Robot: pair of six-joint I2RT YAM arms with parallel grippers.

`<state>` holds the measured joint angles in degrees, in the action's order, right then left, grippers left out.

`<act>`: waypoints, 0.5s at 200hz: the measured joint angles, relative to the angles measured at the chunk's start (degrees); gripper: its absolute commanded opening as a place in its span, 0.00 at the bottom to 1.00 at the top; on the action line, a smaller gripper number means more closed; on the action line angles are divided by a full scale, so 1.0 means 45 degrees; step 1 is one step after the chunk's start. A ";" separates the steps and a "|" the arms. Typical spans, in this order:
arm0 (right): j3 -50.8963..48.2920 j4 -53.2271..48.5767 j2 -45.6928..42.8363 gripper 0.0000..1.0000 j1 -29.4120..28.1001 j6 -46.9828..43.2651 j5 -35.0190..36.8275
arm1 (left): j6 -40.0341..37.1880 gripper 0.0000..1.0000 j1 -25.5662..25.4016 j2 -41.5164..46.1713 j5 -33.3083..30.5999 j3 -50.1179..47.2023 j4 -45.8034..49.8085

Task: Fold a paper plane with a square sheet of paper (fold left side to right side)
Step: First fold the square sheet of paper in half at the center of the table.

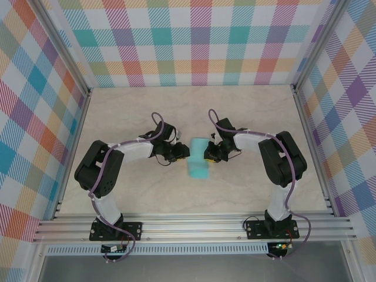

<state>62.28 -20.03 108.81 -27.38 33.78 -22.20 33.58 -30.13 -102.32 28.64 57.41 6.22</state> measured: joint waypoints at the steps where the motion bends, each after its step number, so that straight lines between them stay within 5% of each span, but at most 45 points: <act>1: 0.0000 0.0000 0.0000 0.12 -0.0005 0.0000 0.0000 | 0.0005 0.29 -0.0015 0.0015 0.0034 0.0000 -0.0034; 100: 0.0000 -0.0005 0.0000 0.12 -0.0005 0.0000 0.0005 | 0.0248 0.29 -0.1277 -0.1243 0.0481 0.0189 -0.0665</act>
<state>62.28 -20.05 108.81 -27.40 33.78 -22.17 34.70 -35.88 -107.92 30.81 58.26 3.22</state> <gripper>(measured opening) 0.116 0.287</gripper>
